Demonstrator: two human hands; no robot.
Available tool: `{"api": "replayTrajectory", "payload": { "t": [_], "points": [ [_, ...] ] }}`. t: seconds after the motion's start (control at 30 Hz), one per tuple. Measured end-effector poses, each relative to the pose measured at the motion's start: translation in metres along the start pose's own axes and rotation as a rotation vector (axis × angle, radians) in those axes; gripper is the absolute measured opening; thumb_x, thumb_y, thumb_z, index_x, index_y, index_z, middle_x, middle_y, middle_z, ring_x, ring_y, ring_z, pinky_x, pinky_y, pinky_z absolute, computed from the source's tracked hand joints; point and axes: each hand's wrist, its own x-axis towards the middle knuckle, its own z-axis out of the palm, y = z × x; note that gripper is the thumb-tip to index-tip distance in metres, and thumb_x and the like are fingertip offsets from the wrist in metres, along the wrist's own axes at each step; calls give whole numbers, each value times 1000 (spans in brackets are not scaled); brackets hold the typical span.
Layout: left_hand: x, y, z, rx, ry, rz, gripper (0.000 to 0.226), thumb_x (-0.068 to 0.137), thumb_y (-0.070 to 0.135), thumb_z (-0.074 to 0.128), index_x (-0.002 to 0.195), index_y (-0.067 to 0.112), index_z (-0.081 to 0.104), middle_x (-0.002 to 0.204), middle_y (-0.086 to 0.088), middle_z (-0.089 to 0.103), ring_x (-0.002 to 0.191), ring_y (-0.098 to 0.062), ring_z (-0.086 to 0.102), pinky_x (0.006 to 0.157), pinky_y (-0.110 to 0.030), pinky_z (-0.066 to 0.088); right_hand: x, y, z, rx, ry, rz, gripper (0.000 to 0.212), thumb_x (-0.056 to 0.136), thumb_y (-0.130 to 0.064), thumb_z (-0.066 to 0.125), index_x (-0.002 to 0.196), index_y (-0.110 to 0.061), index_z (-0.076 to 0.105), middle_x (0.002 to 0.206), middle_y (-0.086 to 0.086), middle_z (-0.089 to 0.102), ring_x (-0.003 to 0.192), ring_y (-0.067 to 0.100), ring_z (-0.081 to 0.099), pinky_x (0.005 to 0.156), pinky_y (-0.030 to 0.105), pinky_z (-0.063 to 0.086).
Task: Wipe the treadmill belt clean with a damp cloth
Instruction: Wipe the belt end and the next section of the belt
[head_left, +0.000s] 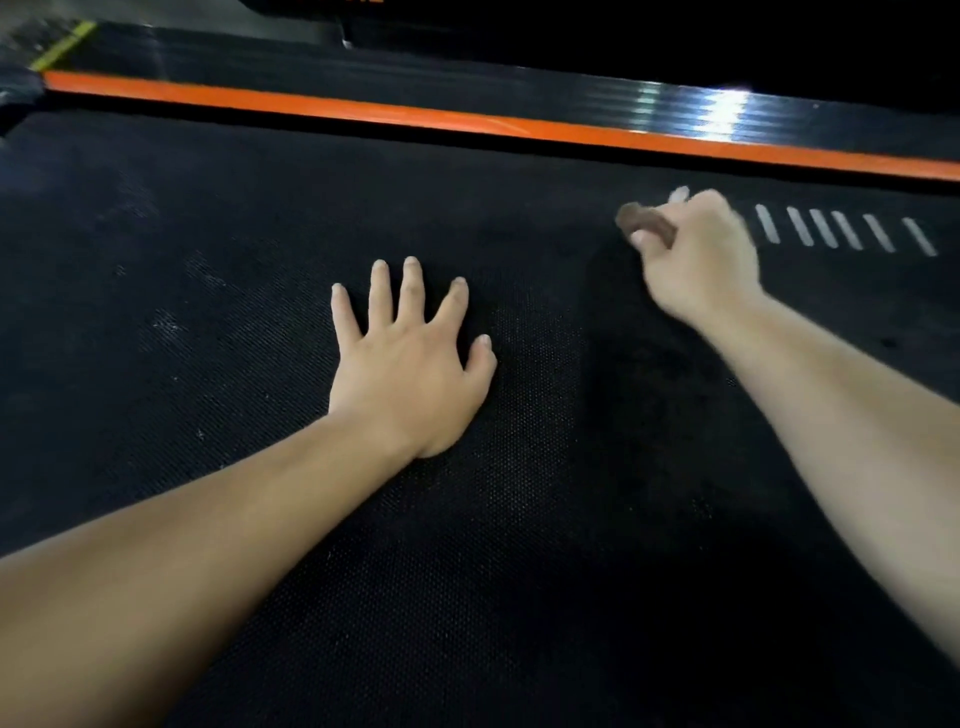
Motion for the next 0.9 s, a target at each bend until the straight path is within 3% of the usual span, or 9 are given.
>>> {"api": "replayTrajectory", "payload": {
  "t": [0.1, 0.2, 0.33, 0.37, 0.57, 0.67, 0.77, 0.83, 0.9],
  "points": [
    [1, 0, -1, -4, -1, -4, 69, 101, 61, 17, 164, 31, 12, 173, -13, 0, 158, -36, -10, 124, -64, -4, -64, -35, 2, 119, -92, -257, 30, 95, -31, 65, 123, -22, 69, 104, 4, 53, 100, 31, 55, 87, 40, 48],
    [0, 0, 0, -1, 9, -7, 69, 102, 61, 19, 164, 31, 14, 172, -13, 1, 158, -36, -9, 124, -64, -4, -91, -27, -14, 146, -192, -410, 27, 95, -32, 66, 120, -24, 71, 95, -1, 52, 94, 25, 56, 84, 39, 48],
    [-1, -1, 1, -7, 7, -7, 68, 102, 60, 19, 164, 31, 15, 172, -14, 2, 158, -37, -7, 124, -64, -4, -60, -1, -20, 55, -20, -48, 23, 96, -36, 62, 107, -20, 72, 100, 6, 57, 93, 32, 59, 81, 38, 49],
    [0, -1, 1, -11, 7, -9, 68, 102, 60, 19, 163, 31, 15, 172, -14, 2, 158, -37, -7, 124, -64, -4, -67, -9, -17, 53, 0, -37, 22, 95, -36, 61, 109, -22, 73, 104, 7, 58, 97, 34, 60, 83, 38, 49],
    [-5, -2, -4, -122, 29, 10, 58, 103, 52, 35, 158, 34, 33, 172, -11, 14, 159, -33, 0, 124, -64, -4, -175, -55, -29, 207, -229, -483, 28, 95, -40, 57, 119, -33, 70, 94, -4, 49, 91, 24, 52, 82, 38, 46],
    [-23, 0, -11, -201, 2, 59, 52, 104, 45, 43, 154, 31, 42, 171, -8, 20, 159, -28, 4, 126, -61, -2, -138, -24, -30, 116, -102, -295, 27, 95, -39, 59, 118, -31, 71, 98, 1, 52, 98, 31, 57, 87, 42, 49],
    [-55, 8, -8, -193, -33, 98, 55, 105, 45, 39, 158, 33, 35, 172, -6, 13, 160, -25, -1, 126, -57, -6, -140, -19, -27, 76, -36, -109, 28, 95, -36, 61, 120, -27, 70, 103, 4, 53, 103, 34, 56, 87, 43, 48],
    [-70, 12, -2, -154, -39, 120, 58, 105, 46, 34, 161, 35, 27, 174, -5, 6, 160, -24, -6, 126, -55, -8, -186, -39, -32, 142, -70, -294, 28, 95, -36, 59, 119, -25, 70, 99, 5, 54, 95, 32, 55, 82, 44, 49],
    [-75, 12, 3, -116, -13, 122, 59, 105, 47, 29, 163, 35, 22, 174, -5, 3, 160, -25, -7, 126, -55, -8, -227, -50, -48, 248, -239, -498, 28, 97, -40, 55, 119, -30, 68, 94, -1, 50, 88, 25, 52, 79, 39, 47]
  ]
}}
